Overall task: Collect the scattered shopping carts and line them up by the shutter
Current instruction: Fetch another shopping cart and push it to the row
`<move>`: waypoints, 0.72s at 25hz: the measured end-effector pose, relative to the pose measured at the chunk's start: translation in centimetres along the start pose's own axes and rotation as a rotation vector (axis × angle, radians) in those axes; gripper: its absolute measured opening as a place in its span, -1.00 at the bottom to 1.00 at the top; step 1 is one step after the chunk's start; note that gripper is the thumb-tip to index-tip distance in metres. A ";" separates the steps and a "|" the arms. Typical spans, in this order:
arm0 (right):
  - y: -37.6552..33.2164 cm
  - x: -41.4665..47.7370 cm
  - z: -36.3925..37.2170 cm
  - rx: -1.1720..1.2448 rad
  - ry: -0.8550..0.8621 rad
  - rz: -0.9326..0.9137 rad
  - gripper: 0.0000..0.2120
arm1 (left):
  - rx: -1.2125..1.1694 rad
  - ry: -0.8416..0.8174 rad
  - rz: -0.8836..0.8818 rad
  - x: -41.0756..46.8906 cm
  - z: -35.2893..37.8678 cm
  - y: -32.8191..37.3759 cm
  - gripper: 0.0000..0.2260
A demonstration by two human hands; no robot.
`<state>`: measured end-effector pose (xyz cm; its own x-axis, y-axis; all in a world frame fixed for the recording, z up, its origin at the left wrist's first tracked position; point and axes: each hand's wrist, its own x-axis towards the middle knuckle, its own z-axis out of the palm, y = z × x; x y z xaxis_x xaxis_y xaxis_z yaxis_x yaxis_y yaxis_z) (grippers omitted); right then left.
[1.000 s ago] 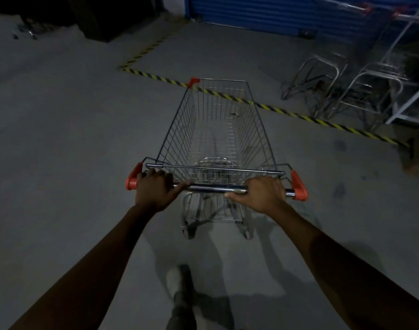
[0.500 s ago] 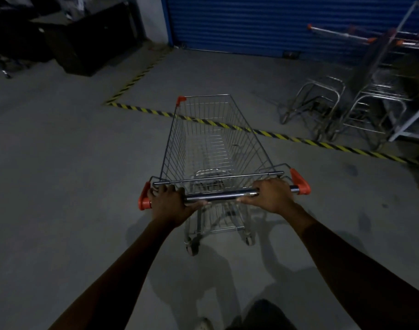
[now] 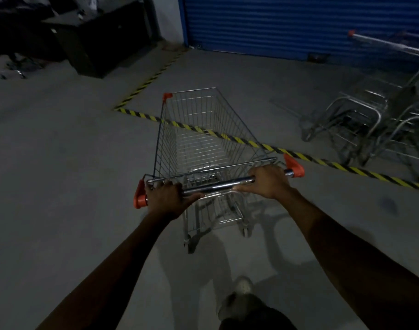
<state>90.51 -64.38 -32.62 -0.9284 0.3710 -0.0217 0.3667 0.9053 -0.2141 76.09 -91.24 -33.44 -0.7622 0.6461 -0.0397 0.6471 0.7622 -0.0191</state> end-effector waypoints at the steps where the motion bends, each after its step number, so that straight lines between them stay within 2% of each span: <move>1: 0.9 2.5 -0.4 0.009 -0.030 -0.003 -0.29 | 0.007 -0.030 -0.014 2.7 -0.3 0.3 -0.26; 3: 2.8 7.7 -1.2 0.012 -0.070 -0.007 -0.32 | 0.040 -0.058 -0.031 8.5 -0.5 0.9 -0.23; 9: 9.3 18.1 -2.8 0.029 -0.115 0.017 -0.25 | 0.107 -0.047 0.008 21.7 -0.9 3.8 -0.21; 14: 17.1 25.6 -4.7 0.028 -0.071 0.045 -0.30 | 0.060 -0.005 0.043 33.6 0.0 8.4 -0.20; 16: 20.9 28.7 -5.5 0.004 -0.033 0.068 -0.25 | 0.051 0.036 0.095 39.0 0.1 10.9 -0.23; 18: 25.0 32.2 -6.4 -0.011 0.013 0.107 -0.29 | 0.007 0.028 0.158 45.2 -0.6 13.9 -0.22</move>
<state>70.13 -28.49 -32.45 -0.8832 0.4680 -0.0308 0.4642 0.8627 -0.2009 50.62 -51.36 -34.91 -0.6508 0.7591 -0.0151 0.7592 0.6504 -0.0221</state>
